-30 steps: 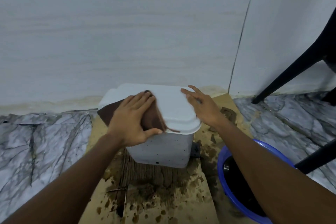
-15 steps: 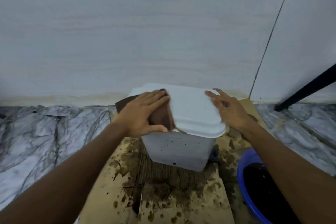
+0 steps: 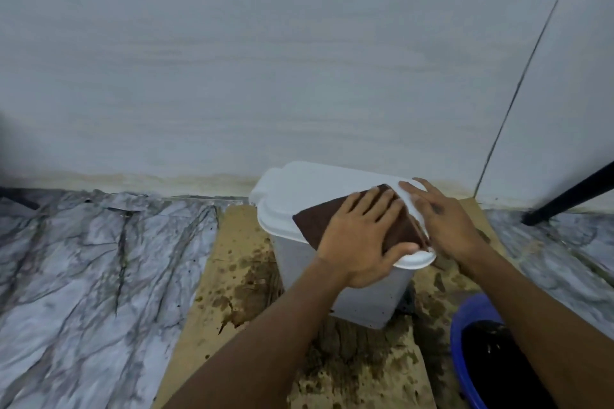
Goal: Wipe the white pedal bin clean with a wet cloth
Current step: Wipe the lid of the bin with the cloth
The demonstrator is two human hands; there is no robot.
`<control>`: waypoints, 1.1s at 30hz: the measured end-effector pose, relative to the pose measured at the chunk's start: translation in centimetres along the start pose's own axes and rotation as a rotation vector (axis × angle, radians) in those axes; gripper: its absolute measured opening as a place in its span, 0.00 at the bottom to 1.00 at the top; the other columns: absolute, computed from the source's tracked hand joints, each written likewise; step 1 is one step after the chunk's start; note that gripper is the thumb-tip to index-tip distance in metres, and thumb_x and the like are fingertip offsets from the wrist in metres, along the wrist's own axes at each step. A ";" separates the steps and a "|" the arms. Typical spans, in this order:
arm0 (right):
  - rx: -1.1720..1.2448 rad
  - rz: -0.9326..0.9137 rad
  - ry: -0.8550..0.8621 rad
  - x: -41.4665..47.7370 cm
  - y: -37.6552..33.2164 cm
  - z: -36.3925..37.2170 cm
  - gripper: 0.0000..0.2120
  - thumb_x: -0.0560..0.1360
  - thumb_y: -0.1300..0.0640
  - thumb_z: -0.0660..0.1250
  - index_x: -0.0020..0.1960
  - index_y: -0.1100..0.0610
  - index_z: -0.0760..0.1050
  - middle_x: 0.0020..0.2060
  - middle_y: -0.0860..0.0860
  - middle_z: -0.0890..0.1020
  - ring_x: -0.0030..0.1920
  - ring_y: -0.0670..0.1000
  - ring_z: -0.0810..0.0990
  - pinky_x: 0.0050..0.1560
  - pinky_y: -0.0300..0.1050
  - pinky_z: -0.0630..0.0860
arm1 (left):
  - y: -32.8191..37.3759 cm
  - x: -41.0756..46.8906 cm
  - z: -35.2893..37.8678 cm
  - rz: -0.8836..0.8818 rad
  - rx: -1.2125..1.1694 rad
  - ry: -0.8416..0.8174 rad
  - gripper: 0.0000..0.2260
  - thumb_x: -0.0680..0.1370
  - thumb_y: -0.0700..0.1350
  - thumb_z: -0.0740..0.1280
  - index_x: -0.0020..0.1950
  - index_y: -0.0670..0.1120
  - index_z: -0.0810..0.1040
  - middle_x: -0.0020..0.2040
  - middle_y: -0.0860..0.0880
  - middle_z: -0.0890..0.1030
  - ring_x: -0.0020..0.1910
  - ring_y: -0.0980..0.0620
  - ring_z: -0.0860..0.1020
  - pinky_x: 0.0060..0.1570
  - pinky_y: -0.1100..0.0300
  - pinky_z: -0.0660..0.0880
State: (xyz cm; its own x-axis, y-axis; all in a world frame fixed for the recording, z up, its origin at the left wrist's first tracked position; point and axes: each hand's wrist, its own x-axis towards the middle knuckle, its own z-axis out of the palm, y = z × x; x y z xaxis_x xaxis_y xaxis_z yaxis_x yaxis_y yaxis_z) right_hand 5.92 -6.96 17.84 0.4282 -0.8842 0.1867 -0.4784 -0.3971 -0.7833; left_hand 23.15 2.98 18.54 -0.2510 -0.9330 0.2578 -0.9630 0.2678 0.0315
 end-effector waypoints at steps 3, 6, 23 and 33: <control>0.057 0.018 0.000 -0.1 -0.4 0.0 0.15 0.85 0.55 0.56 0.64 0.38 0.73 0.78 0.48 0.65 0.75 0.52 0.66 0.70 0.42 0.63 | -3.7 -0.9 -1.3 -0.044 0.003 -0.021 0.38 0.79 0.73 0.46 0.83 0.52 0.56 0.83 0.51 0.54 0.82 0.51 0.50 0.79 0.53 0.42; 0.121 0.057 0.025 -0.5 -1.1 0.1 0.15 0.85 0.54 0.57 0.69 0.45 0.74 0.78 0.46 0.64 0.73 0.46 0.65 0.67 0.38 0.62 | -8.5 -2.4 -2.0 -0.302 -0.032 0.029 0.36 0.79 0.72 0.44 0.82 0.53 0.60 0.82 0.52 0.56 0.82 0.52 0.51 0.80 0.52 0.45; 0.160 0.089 0.043 -1.0 -1.3 0.3 0.16 0.85 0.51 0.57 0.70 0.43 0.75 0.79 0.44 0.63 0.76 0.49 0.62 0.68 0.38 0.60 | -5.9 2.6 -2.0 -0.320 -0.085 -0.162 0.37 0.80 0.71 0.45 0.84 0.52 0.50 0.84 0.51 0.48 0.82 0.52 0.45 0.80 0.49 0.44; 0.210 0.100 0.041 -1.0 -1.2 0.4 0.15 0.85 0.53 0.57 0.67 0.40 0.75 0.79 0.45 0.62 0.77 0.50 0.63 0.71 0.41 0.61 | -3.8 -3.2 -1.0 -0.236 -0.076 0.011 0.33 0.81 0.68 0.41 0.83 0.54 0.55 0.82 0.54 0.53 0.82 0.56 0.46 0.80 0.53 0.44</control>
State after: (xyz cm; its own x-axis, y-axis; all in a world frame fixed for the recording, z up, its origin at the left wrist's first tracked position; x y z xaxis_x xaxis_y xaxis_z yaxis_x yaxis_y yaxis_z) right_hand 6.39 -5.49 18.32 0.3534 -0.9274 0.1225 -0.3451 -0.2510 -0.9044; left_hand 27.70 5.16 18.52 -0.0187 -0.9693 0.2453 -0.9845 0.0606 0.1646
